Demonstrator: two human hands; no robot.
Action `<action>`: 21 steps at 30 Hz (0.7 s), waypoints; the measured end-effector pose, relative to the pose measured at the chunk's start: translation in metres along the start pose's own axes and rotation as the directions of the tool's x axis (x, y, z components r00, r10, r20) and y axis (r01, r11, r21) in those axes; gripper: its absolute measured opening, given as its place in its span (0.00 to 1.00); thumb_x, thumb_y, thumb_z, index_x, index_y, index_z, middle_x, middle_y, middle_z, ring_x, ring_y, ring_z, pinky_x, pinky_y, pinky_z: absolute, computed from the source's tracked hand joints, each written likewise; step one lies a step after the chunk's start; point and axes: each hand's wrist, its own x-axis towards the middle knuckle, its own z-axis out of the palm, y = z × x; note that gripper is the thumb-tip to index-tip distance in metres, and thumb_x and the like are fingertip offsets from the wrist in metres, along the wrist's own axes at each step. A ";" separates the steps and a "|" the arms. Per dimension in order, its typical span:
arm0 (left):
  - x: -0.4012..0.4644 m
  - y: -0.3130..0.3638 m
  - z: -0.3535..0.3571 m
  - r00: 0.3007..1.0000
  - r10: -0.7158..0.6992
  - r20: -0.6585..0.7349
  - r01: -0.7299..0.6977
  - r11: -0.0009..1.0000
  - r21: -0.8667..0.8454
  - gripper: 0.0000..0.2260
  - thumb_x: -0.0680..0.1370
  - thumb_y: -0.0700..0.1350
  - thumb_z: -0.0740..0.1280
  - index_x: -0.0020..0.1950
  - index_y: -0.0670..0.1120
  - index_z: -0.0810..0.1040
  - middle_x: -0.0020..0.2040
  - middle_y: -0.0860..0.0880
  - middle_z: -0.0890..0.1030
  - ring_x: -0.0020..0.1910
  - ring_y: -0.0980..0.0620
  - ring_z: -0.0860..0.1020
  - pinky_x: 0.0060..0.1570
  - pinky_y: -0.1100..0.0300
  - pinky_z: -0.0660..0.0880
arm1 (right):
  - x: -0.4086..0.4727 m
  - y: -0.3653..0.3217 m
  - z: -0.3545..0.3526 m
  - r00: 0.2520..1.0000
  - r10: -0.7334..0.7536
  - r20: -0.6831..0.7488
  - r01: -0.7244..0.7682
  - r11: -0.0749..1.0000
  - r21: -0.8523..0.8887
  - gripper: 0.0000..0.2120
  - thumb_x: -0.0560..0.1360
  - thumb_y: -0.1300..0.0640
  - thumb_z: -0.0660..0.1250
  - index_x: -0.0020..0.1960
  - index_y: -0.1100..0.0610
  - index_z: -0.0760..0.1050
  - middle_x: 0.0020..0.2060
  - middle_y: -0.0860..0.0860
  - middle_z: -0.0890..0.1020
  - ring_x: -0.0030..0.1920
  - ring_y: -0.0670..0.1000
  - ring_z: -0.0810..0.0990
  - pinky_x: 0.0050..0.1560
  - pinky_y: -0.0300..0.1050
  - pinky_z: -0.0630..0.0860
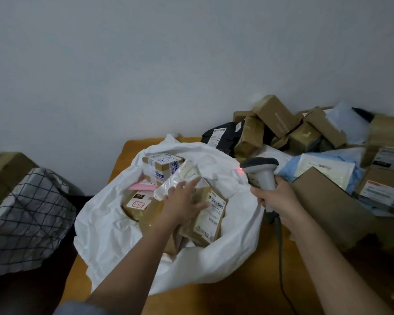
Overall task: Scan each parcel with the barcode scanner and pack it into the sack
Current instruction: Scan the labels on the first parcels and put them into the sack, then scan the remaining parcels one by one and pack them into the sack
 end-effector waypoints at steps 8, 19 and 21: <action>-0.046 -0.081 -0.040 0.579 -0.514 -0.633 0.302 0.856 -0.419 0.20 0.79 0.46 0.67 0.68 0.40 0.70 0.67 0.38 0.68 0.63 0.39 0.70 0.60 0.49 0.69 | 0.026 -0.015 0.012 0.999 0.017 -0.029 -0.017 1.000 0.023 0.17 0.73 0.53 0.74 0.59 0.54 0.73 0.42 0.54 0.81 0.38 0.51 0.80 0.37 0.47 0.78; -0.092 -0.176 0.002 0.370 -0.929 -0.034 0.446 0.209 -0.870 0.33 0.78 0.47 0.70 0.78 0.41 0.57 0.72 0.37 0.67 0.68 0.34 0.68 0.64 0.41 0.68 | 0.031 -0.004 0.049 0.992 0.107 0.071 -0.099 0.990 -0.104 0.16 0.68 0.61 0.79 0.48 0.62 0.75 0.33 0.57 0.79 0.31 0.52 0.77 0.31 0.45 0.75; -0.092 -0.179 0.002 0.399 -0.913 -0.088 0.448 0.278 -0.850 0.16 0.82 0.47 0.63 0.65 0.38 0.74 0.60 0.37 0.75 0.59 0.35 0.74 0.58 0.45 0.72 | 0.029 0.001 0.056 0.993 0.105 0.047 -0.097 0.986 -0.135 0.12 0.68 0.65 0.77 0.45 0.65 0.75 0.32 0.58 0.79 0.30 0.53 0.76 0.32 0.46 0.75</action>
